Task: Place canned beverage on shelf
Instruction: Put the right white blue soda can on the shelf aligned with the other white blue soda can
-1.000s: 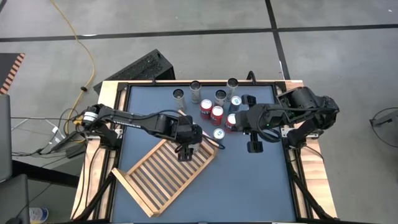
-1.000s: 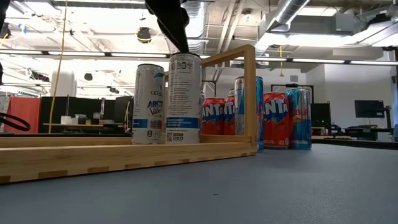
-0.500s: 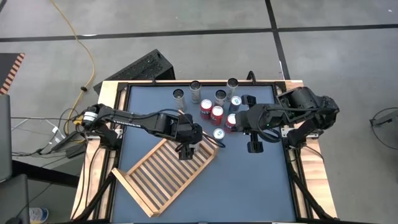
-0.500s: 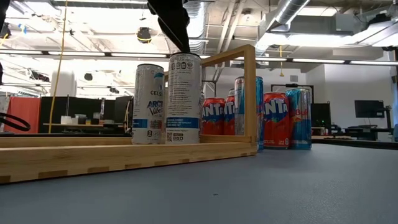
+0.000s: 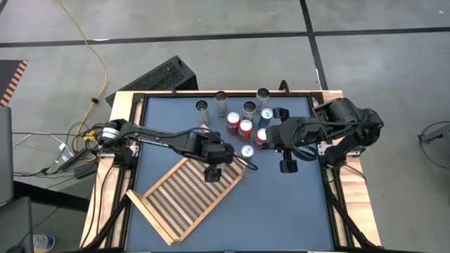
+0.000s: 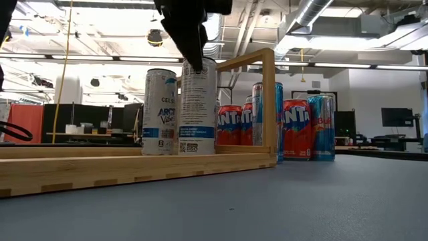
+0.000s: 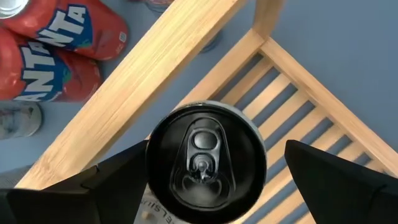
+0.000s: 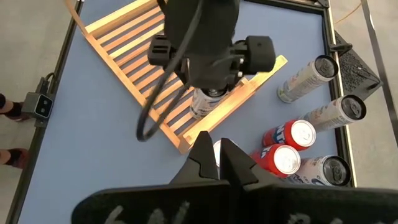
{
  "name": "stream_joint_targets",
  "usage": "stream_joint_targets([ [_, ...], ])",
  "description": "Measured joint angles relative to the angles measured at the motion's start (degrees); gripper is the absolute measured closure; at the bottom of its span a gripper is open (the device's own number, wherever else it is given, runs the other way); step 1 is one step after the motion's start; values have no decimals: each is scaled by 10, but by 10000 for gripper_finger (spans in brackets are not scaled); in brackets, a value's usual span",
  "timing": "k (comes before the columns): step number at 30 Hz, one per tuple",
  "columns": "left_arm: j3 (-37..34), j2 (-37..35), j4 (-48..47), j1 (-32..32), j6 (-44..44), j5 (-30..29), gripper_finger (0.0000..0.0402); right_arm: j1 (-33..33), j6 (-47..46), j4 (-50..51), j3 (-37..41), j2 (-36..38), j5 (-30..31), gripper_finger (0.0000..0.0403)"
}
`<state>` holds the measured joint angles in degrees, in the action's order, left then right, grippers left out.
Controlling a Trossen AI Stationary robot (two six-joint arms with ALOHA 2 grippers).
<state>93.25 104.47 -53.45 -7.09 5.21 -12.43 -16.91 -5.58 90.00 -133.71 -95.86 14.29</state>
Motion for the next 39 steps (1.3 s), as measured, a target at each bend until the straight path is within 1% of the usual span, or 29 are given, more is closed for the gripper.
stream_joint_targets([
  [5, 0, -2, -1, 0, 1, -1, 56, 0, 0, 0, 0, 0, -5, 403],
  [11, 0, -1, -3, 0, 11, 0, 79, 0, 0, 0, 0, 0, -6, 403],
  [14, 0, -1, -3, 0, 10, 2, 100, 0, 0, 0, 0, 0, -9, 403],
  [20, 0, -1, 0, 0, -14, 27, 151, 0, 0, 0, 0, 0, -11, 403],
  [22, 0, -3, 1, 0, -24, 28, 157, -2, 0, 0, 0, 0, -11, 403],
  [25, 0, -8, 0, 0, -41, 32, 151, -4, 0, 0, 0, 0, -11, 403],
  [31, 0, -35, -16, -1, -104, 54, 147, -5, 2, 0, 0, 0, -11, 403],
  [35, 0, -45, -18, 0, -174, 63, 146, -5, 8, 0, 0, 0, -11, 403],
  [37, 0, -45, -19, 0, -223, 70, 146, -5, 12, 0, 0, 0, -11, 403],
  [39, 0, -45, -35, 0, -276, 93, 146, -5, 12, 0, 0, 0, -11, 403],
])
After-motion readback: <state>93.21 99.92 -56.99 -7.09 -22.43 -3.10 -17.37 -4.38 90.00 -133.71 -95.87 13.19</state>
